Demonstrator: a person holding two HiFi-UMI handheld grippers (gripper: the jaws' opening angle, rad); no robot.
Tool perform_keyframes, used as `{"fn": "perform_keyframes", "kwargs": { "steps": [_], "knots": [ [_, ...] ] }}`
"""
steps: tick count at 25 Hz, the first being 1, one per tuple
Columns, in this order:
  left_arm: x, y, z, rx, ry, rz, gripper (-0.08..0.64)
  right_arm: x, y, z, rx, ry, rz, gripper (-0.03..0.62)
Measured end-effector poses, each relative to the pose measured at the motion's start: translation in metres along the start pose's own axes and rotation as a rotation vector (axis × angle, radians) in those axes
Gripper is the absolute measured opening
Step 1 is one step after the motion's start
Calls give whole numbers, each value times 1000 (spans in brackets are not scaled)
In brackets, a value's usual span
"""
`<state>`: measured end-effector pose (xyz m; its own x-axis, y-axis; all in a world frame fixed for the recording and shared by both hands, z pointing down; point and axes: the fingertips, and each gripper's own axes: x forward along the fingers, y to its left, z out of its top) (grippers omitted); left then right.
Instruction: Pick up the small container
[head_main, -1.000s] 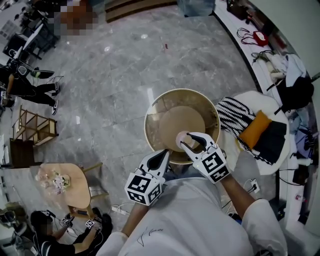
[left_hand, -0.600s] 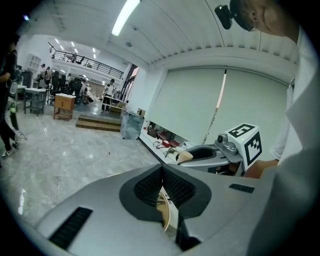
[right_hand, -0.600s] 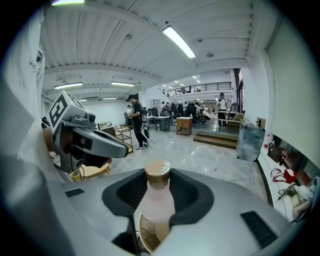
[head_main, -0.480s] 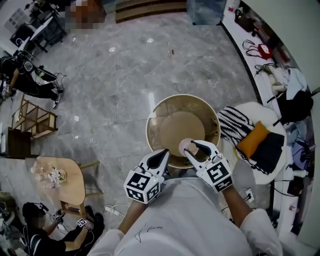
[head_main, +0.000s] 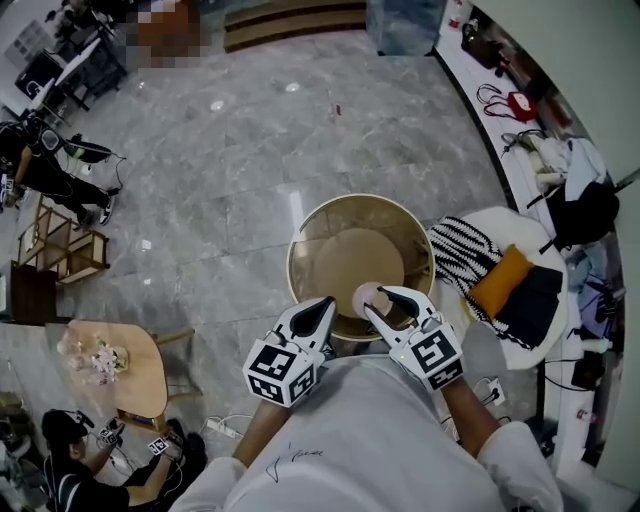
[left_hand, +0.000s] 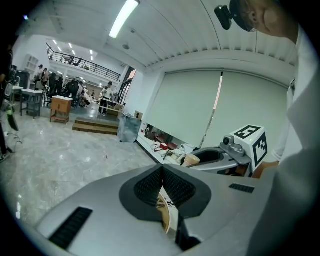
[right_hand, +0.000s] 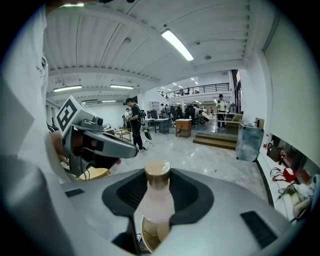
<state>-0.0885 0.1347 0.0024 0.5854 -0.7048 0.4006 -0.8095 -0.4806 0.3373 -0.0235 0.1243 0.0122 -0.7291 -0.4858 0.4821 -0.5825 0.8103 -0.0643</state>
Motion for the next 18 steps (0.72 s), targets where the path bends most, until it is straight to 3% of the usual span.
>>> {"fn": "perform_keyframes", "kwargs": {
  "steps": [18],
  "knots": [
    [7,2,5,5,2,-13,17,2,-4,-1,13,10,3,147]
  ]
}}
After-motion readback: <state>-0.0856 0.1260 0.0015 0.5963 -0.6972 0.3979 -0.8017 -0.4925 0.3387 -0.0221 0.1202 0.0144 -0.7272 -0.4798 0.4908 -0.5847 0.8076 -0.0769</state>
